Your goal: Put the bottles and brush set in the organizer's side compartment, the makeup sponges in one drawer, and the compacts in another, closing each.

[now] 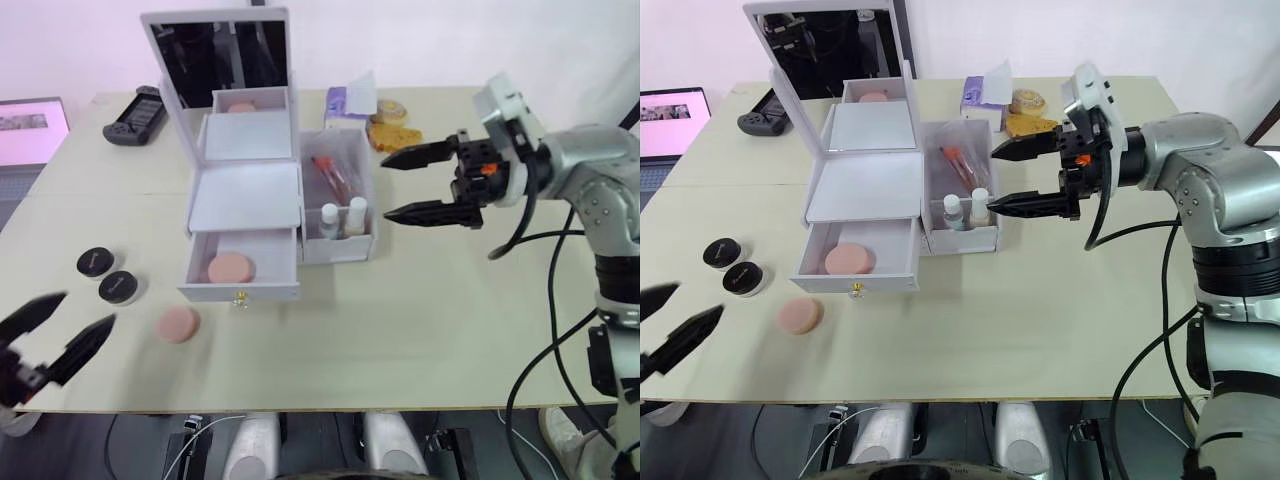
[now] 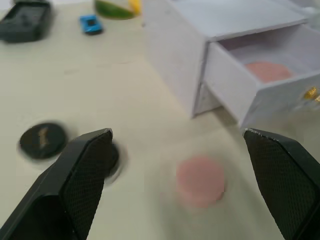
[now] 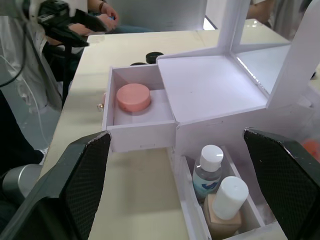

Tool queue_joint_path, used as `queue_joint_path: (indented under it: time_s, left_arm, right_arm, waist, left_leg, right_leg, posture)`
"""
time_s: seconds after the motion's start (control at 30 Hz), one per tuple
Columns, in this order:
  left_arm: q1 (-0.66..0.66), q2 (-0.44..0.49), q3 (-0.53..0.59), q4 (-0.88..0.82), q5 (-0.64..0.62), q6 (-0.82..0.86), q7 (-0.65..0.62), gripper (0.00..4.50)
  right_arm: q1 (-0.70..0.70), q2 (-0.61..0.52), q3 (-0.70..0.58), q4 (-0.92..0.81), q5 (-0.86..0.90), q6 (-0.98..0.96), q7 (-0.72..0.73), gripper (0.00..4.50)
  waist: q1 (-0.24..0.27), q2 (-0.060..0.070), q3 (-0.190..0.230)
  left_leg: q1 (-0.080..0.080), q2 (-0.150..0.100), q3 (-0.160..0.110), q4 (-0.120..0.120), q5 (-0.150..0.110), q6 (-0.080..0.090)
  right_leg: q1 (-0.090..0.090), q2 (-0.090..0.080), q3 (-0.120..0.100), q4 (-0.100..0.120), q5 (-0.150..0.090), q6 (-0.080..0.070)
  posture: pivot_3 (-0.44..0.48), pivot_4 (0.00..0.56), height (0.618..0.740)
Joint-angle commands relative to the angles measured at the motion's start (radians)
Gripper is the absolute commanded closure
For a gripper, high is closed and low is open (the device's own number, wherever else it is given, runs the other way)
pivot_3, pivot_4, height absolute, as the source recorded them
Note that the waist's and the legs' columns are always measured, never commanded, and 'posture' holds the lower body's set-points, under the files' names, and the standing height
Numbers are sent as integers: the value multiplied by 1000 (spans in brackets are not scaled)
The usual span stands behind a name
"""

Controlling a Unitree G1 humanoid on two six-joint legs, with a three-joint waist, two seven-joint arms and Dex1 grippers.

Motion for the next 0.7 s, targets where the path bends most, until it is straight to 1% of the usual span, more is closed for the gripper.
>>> queue_joint_path:
  time_s: [0.03, 0.17, 0.23, 0.27, 0.4, 0.57, 0.7]
  left_arm:
    - [78, -85, 26, 6, 41, -151, -23, 110]
    - [143, -168, 3, 54, 59, -262, -35, 110]
    - [169, -210, 11, 136, 70, -325, -37, 110]
    - [180, -216, 9, 164, 79, -355, -45, 110]
    - [184, -195, -23, 206, 82, -405, -44, 110]
    - [172, -151, -98, 225, 114, -438, -41, 110]
    - [178, -137, -130, 228, 121, -452, -32, 110]
  right_arm:
    - [-40, 11, 5, 39, -33, -45, 30, 0]
    - [-40, 9, 3, 73, -52, -56, 59, 0]
    - [-1, -36, -11, 87, -77, -79, 82, 0]
    - [17, -56, -20, 92, -84, -85, 89, 0]
    - [82, -121, -48, 83, -78, -79, 115, 0]
    - [119, -128, -83, 35, -40, -58, 124, 0]
    - [128, -129, -97, 2, -9, -34, 142, 0]
  waist:
    - [1, 0, 0]
    - [1, 0, 0]
    - [-1, 0, 0]
    - [0, -1, 0]
    - [3, -3, 0]
    - [-7, -2, 0]
    - [-7, -2, 0]
  left_leg:
    - [0, 0, 0, 0, 0, 0]
    - [0, 0, 0, 0, 0, 0]
    - [0, 0, 0, 0, 0, 0]
    - [-1, 0, 0, 0, 0, 0]
    - [-1, 0, 0, 0, 0, 0]
    - [-1, 0, 0, 0, 0, 0]
    - [-1, 0, 0, -1, 0, 0]
  right_leg:
    - [0, 0, 0, 0, 0, 0]
    - [0, 0, 0, 1, 0, 0]
    - [-1, 0, 0, 0, 0, 0]
    - [-1, 0, 0, 0, 0, 0]
    - [-2, 0, 0, -1, -1, 0]
    - [-3, 0, 0, 1, 0, 0]
    - [-3, 0, 0, 1, 0, 0]
  posture:
    - [0, 150, 740]
    - [0, 150, 740]
    - [0, 150, 740]
    - [0, 150, 740]
    - [0, 150, 740]
    - [0, 150, 740]
    - [0, 150, 740]
